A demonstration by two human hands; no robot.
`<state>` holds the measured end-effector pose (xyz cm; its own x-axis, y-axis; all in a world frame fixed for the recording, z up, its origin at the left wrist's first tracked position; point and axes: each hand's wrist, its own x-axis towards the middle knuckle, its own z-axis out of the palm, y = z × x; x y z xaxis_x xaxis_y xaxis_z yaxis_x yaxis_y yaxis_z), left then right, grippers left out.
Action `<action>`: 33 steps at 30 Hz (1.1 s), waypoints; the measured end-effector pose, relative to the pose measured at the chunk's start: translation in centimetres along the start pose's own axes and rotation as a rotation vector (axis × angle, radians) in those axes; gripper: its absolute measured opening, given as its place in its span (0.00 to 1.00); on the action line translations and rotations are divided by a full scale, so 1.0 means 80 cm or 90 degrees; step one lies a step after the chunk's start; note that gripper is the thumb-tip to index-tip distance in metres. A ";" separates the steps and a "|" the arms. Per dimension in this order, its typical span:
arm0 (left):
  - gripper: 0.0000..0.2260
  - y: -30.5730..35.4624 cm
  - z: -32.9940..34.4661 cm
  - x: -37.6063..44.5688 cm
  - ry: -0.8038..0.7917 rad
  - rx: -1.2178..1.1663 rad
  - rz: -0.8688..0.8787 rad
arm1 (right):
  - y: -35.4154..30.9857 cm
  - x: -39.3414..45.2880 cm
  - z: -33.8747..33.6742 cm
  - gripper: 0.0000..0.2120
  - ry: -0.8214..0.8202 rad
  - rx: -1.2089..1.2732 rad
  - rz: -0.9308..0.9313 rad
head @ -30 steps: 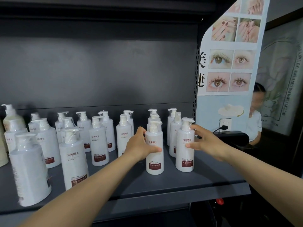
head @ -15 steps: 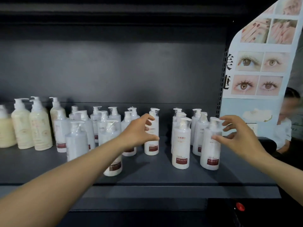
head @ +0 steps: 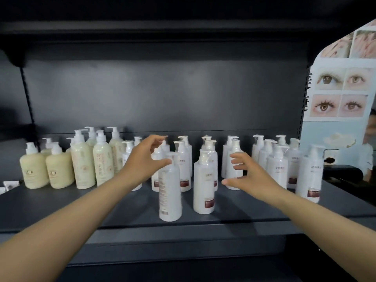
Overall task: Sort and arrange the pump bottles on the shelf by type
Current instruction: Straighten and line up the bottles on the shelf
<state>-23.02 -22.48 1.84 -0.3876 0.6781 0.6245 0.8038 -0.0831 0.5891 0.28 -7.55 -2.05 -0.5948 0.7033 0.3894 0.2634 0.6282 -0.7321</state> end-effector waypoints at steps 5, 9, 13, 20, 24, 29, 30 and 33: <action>0.37 -0.039 -0.004 -0.002 -0.109 -0.076 -0.092 | -0.019 0.010 0.033 0.34 -0.057 0.003 0.050; 0.40 -0.063 0.002 0.001 -0.210 -0.130 -0.182 | -0.024 0.025 0.043 0.35 -0.087 -0.024 0.060; 0.38 -0.074 0.010 0.004 -0.305 -0.138 -0.200 | -0.027 0.040 0.053 0.31 -0.116 0.006 0.076; 0.20 -0.065 0.033 0.002 -0.266 -0.148 -0.197 | -0.017 0.058 0.067 0.25 -0.105 0.044 0.090; 0.27 -0.054 0.048 -0.001 -0.198 -0.116 -0.221 | -0.016 0.057 0.059 0.32 -0.040 0.013 0.090; 0.31 -0.060 0.026 0.003 -0.307 -0.253 -0.253 | -0.009 0.053 0.035 0.31 -0.084 0.025 0.102; 0.32 -0.062 0.024 0.003 -0.310 -0.243 -0.248 | -0.008 0.052 0.033 0.30 -0.089 0.033 0.102; 0.29 -0.060 0.031 0.003 -0.280 -0.183 -0.225 | -0.006 0.052 0.031 0.28 -0.091 0.043 0.098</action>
<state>-25.84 -20.06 -2.09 -0.3364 0.9322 0.1334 0.4834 0.0494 0.8740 -4.20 -5.73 -1.50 -0.6549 0.7312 0.1907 0.3103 0.4903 -0.8145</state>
